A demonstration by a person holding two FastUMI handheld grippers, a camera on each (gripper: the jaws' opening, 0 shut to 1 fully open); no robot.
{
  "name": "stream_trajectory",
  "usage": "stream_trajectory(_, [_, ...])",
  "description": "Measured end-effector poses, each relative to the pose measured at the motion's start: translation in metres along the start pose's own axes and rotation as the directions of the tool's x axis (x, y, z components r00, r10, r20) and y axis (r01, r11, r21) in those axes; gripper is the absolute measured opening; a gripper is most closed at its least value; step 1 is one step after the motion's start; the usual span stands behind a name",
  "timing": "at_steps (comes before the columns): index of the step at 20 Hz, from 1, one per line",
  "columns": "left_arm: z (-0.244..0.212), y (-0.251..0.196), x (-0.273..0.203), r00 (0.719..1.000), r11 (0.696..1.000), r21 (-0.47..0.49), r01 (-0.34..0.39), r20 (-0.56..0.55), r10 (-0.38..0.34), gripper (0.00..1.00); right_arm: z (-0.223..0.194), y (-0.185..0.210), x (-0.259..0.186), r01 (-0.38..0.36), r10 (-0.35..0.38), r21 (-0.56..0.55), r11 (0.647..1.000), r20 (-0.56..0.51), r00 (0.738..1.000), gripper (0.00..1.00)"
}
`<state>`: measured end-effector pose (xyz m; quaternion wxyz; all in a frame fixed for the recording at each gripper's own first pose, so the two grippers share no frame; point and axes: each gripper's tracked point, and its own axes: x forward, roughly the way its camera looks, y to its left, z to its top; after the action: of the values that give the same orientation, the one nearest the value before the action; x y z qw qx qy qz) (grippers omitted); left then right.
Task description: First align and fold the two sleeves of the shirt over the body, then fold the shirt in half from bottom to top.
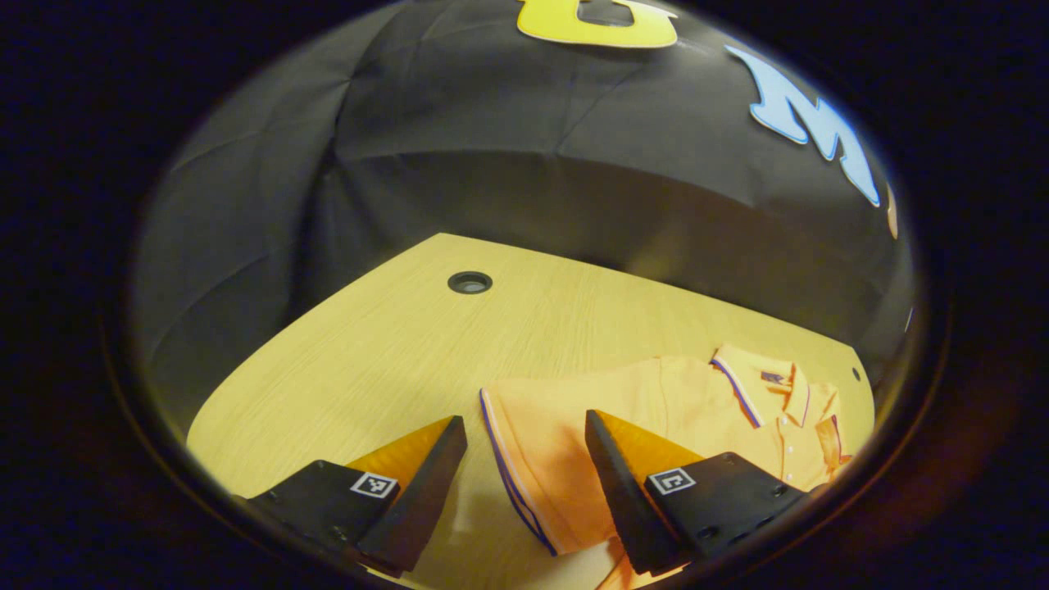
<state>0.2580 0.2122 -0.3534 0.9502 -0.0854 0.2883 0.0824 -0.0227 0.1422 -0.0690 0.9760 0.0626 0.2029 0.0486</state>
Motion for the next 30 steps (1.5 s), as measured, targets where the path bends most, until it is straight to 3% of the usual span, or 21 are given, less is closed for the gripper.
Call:
stream_trajectory(10, [-0.003,-0.004,0.018,0.998,0.99,0.13,-0.046,-0.027,0.05,0.92,-0.001,-0.012,0.002,0.007,-0.007,0.041,0.999,-0.02,1.0,0.86])
stream_trajectory(14, [-0.005,-0.01,0.018,0.999,0.99,0.134,-0.033,-0.027,0.037,0.7,-0.003,-0.015,0.006,0.013,-0.012,0.042,0.999,-0.024,1.0,0.86])
stream_trajectory(17, [-0.006,-0.022,0.017,1.0,0.987,0.162,-0.014,-0.01,0.016,0.39,-0.007,-0.013,0.008,0.01,-0.009,0.062,0.998,-0.03,1.0,0.86])
stream_trajectory(20, [-0.007,-0.029,0.019,1.0,0.976,0.218,-0.021,-0.007,0.024,0.15,-0.014,-0.017,0.004,0.022,-0.019,0.067,0.998,-0.044,0.999,0.86])
stream_trajectory(22, [-0.004,-0.034,0.022,1.0,0.972,0.233,-0.015,0.001,0.016,0.14,-0.019,-0.025,0.002,0.038,-0.035,0.054,0.998,-0.053,0.998,0.86])
stream_trajectory(23, [-0.005,-0.032,0.019,1.0,0.969,0.245,-0.022,-0.004,0.024,0.07,-0.019,-0.029,0.0,0.046,-0.044,0.053,0.998,-0.052,0.998,0.86])
stream_trajectory(30, [0.015,-0.048,-0.005,0.999,0.984,0.177,0.019,0.03,-0.024,0.07,-0.018,-0.046,0.001,0.093,-0.09,0.092,0.991,-0.032,0.995,0.86])
